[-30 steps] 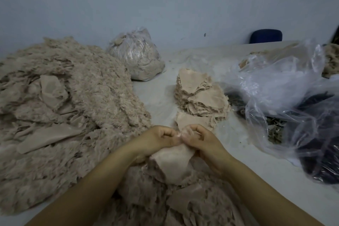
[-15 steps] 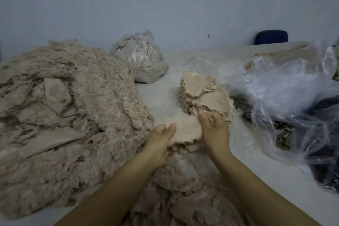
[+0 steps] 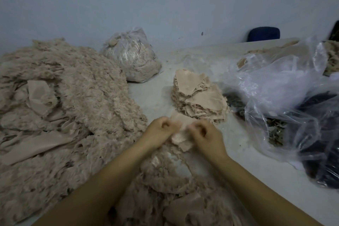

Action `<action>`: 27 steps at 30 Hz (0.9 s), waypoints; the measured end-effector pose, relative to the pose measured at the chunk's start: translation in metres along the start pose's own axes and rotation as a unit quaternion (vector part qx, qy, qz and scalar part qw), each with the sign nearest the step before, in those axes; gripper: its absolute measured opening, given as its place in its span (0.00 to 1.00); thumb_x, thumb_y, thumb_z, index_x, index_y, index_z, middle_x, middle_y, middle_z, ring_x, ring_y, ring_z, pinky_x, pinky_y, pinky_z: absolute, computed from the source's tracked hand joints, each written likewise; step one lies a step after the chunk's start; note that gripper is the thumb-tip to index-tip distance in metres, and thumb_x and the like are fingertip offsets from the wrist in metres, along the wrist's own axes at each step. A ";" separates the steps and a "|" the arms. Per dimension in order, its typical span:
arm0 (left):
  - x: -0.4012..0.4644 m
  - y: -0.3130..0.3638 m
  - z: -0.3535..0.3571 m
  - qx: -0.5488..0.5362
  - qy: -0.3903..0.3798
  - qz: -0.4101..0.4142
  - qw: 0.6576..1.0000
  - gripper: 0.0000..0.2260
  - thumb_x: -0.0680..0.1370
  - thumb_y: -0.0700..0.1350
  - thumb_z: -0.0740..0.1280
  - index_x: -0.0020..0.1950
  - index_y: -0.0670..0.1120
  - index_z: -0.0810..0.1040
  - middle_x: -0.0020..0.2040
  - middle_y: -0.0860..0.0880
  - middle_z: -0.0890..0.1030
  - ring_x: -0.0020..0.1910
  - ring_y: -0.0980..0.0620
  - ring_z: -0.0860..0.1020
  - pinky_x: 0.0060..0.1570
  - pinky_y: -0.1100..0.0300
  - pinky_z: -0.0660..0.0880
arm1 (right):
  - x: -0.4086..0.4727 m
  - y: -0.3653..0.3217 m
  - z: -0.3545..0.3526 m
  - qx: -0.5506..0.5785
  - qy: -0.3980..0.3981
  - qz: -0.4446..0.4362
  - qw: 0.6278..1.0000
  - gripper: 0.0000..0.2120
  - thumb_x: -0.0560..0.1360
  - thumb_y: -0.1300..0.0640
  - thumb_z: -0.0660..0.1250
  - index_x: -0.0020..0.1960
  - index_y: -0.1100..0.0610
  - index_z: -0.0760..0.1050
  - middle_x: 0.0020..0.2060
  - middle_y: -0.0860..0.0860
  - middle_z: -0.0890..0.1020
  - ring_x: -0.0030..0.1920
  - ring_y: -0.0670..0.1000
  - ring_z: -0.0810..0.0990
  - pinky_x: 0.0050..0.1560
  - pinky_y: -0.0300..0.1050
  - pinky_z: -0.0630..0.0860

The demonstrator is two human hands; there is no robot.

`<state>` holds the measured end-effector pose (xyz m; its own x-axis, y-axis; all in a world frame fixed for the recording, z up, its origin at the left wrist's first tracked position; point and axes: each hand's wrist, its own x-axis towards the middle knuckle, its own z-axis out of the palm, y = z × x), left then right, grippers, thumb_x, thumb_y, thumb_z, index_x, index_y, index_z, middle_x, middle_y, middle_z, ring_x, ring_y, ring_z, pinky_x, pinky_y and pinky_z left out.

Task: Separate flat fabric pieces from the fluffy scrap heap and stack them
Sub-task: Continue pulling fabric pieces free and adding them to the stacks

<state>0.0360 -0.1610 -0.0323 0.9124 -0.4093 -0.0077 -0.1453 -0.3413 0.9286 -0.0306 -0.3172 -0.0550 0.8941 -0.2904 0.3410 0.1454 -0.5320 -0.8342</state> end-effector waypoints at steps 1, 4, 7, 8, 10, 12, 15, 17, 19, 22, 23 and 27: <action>-0.009 0.002 -0.007 -0.002 -0.099 0.003 0.995 0.14 0.76 0.56 0.66 0.40 0.46 0.76 0.30 0.53 0.77 0.30 0.55 0.74 0.32 0.60 0.72 | -0.009 -0.006 0.003 0.003 -0.083 -0.027 0.996 0.10 0.77 0.55 0.65 0.38 0.47 0.74 0.32 0.42 0.76 0.35 0.38 0.74 0.39 0.35 0.69; -0.031 0.003 -0.034 0.117 -0.268 0.021 0.956 0.07 0.74 0.52 0.71 0.42 0.49 0.80 0.33 0.57 0.79 0.33 0.62 0.76 0.36 0.69 0.71 | -0.027 -0.015 0.002 -0.008 -0.287 -0.043 0.957 0.05 0.75 0.51 0.70 0.40 0.48 0.78 0.33 0.41 0.76 0.34 0.38 0.72 0.37 0.33 0.67; -0.045 -0.003 -0.053 0.164 -0.349 -0.004 0.923 0.09 0.70 0.43 0.76 0.46 0.52 0.81 0.40 0.59 0.81 0.40 0.65 0.77 0.43 0.70 0.73 | -0.035 -0.017 -0.003 -0.034 -0.372 -0.061 0.925 0.13 0.69 0.46 0.75 0.48 0.52 0.80 0.39 0.43 0.77 0.38 0.38 0.73 0.39 0.30 0.68; -0.050 -0.005 -0.055 0.202 -0.369 0.001 0.907 0.11 0.68 0.43 0.77 0.48 0.51 0.81 0.43 0.60 0.80 0.43 0.65 0.78 0.46 0.70 0.73 | -0.039 -0.017 -0.002 -0.053 -0.382 -0.087 0.919 0.15 0.68 0.46 0.76 0.49 0.54 0.80 0.40 0.44 0.76 0.39 0.39 0.72 0.40 0.30 0.67; -0.056 -0.012 -0.052 0.288 -0.367 0.058 0.883 0.14 0.68 0.45 0.77 0.51 0.46 0.81 0.48 0.57 0.79 0.49 0.61 0.77 0.52 0.67 0.73 | -0.046 -0.017 0.004 -0.102 -0.386 -0.147 0.905 0.15 0.69 0.48 0.76 0.49 0.56 0.80 0.40 0.46 0.73 0.42 0.42 0.70 0.44 0.32 0.67; -0.061 -0.016 -0.048 0.307 -0.339 0.077 0.886 0.09 0.72 0.45 0.74 0.47 0.42 0.81 0.46 0.49 0.79 0.46 0.58 0.76 0.51 0.61 0.73 | -0.051 -0.015 0.008 -0.118 -0.368 -0.155 0.909 0.11 0.73 0.51 0.72 0.47 0.58 0.80 0.40 0.49 0.74 0.42 0.45 0.70 0.44 0.35 0.67; -0.063 -0.013 -0.048 0.267 -0.303 0.080 0.911 0.07 0.78 0.45 0.66 0.41 0.47 0.75 0.36 0.55 0.74 0.35 0.66 0.71 0.39 0.68 0.68 | -0.051 -0.016 0.005 -0.061 -0.292 -0.092 0.950 0.07 0.77 0.54 0.67 0.42 0.54 0.73 0.35 0.47 0.74 0.36 0.43 0.70 0.38 0.36 0.66; -0.064 -0.009 -0.048 0.197 -0.265 0.065 0.942 0.08 0.80 0.43 0.63 0.41 0.48 0.73 0.33 0.57 0.74 0.32 0.65 0.70 0.35 0.70 0.66 | -0.049 -0.017 0.001 0.002 -0.249 -0.031 0.968 0.08 0.77 0.55 0.66 0.41 0.50 0.70 0.31 0.42 0.72 0.32 0.39 0.68 0.35 0.34 0.65; -0.065 -0.004 -0.045 0.079 -0.226 0.042 0.970 0.06 0.80 0.41 0.62 0.43 0.44 0.74 0.32 0.55 0.77 0.29 0.61 0.73 0.32 0.68 0.69 | -0.047 -0.019 -0.001 0.099 -0.217 0.022 0.971 0.08 0.77 0.58 0.68 0.41 0.52 0.71 0.28 0.40 0.71 0.31 0.39 0.67 0.34 0.35 0.65; -0.064 0.000 -0.035 0.013 -0.168 0.046 0.985 0.05 0.79 0.41 0.65 0.44 0.44 0.78 0.31 0.45 0.76 0.24 0.57 0.70 0.26 0.65 0.67 | -0.046 -0.026 -0.002 0.267 -0.218 0.095 0.934 0.06 0.72 0.54 0.70 0.42 0.56 0.76 0.31 0.48 0.74 0.32 0.45 0.71 0.34 0.38 0.68; -0.063 0.001 -0.031 0.013 -0.163 0.056 0.985 0.05 0.78 0.41 0.66 0.43 0.45 0.79 0.31 0.43 0.75 0.24 0.57 0.69 0.26 0.66 0.66 | -0.045 -0.028 -0.001 0.291 -0.225 0.106 0.924 0.07 0.71 0.54 0.71 0.43 0.56 0.77 0.31 0.50 0.75 0.32 0.45 0.72 0.33 0.37 0.69; -0.061 0.003 -0.033 0.030 -0.144 0.055 0.988 0.11 0.76 0.45 0.69 0.33 0.50 0.78 0.27 0.51 0.73 0.28 0.56 0.69 0.30 0.65 0.65 | -0.038 -0.029 -0.003 0.256 -0.168 0.099 0.947 0.07 0.76 0.63 0.67 0.38 0.58 0.75 0.29 0.50 0.71 0.28 0.44 0.66 0.30 0.35 0.64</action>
<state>-0.0076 -0.1091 -0.0166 0.7447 -0.6671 -0.0219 -0.2673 -0.3281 0.9060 -0.0704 -0.2936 -0.0426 0.9971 -0.0279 0.0709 0.0705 -0.0139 -0.9974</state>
